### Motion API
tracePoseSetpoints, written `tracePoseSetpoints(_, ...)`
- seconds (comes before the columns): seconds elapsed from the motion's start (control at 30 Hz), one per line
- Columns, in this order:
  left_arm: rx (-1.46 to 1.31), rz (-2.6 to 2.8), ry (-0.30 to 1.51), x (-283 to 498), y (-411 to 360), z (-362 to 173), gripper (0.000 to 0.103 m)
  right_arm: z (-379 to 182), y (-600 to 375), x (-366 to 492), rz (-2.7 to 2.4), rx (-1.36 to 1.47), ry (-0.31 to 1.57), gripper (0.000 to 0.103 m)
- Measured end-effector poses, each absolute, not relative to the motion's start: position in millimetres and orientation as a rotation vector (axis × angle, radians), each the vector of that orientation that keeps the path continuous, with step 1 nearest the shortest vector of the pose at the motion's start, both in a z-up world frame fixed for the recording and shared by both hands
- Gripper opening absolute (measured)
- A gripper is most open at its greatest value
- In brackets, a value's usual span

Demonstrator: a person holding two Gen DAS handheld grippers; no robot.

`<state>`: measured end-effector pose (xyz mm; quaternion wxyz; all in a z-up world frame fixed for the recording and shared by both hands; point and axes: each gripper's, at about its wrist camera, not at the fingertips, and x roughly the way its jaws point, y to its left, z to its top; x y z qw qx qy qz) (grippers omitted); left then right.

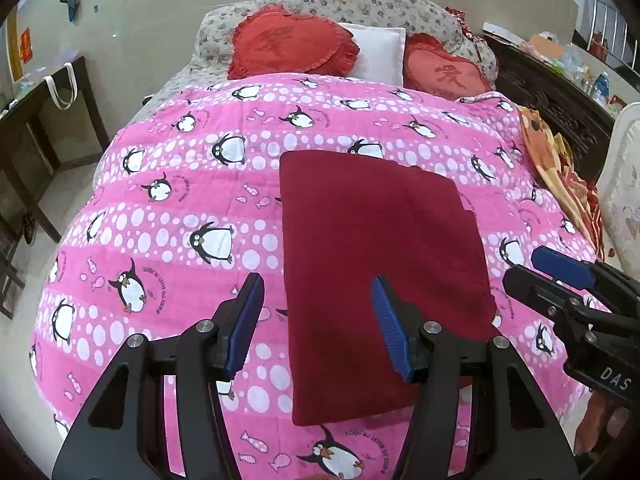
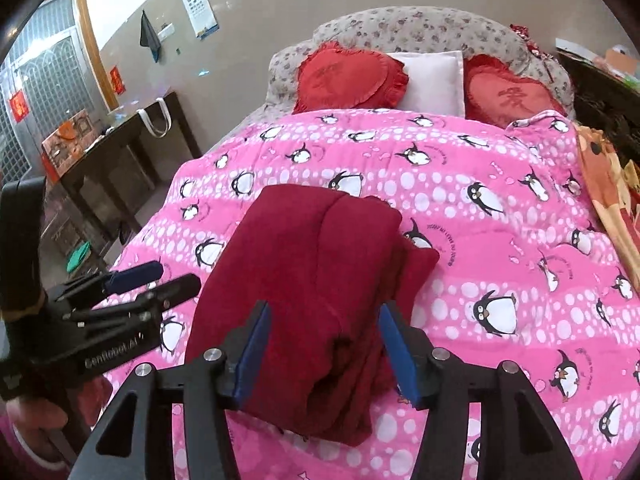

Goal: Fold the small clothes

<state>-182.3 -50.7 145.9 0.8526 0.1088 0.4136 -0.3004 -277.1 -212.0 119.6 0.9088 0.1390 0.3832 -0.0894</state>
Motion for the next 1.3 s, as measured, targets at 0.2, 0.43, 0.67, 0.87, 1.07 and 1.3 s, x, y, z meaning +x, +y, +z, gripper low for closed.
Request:
tracePoseSetpoints(0.2,0.221,-0.619,0.839,-189,-45,153,0.056,120,-209,-275,-0.206,0.305,0.788,0.064)
tracePoseSetpoints(0.43,0.223,-0.605,0.831,-191,-42,157,0.056,120,-203,-273,-0.213,0.294,0.800,0.065)
tracePoseSetpoints(0.67,0.221,-0.603,0.837,-190,-41,156,0.056,118,-203,-272,-0.220,0.295,0.815,0.067)
tracePoseSetpoints(0.87,0.228,-0.600,0.843,-193,-45,155,0.056,116,-205,-272,-0.221,0.301,0.821,0.067)
tracePoseSetpoints(1.07,0.231,-0.599,0.846,-194,-47,153,0.056,113,-205,-271,-0.220,0.304,0.830,0.068)
tracePoseSetpoints(1.3,0.230,-0.598,0.864,-192,-50,147,0.056,105,-208,-269,-0.223,0.320,0.849,0.068)
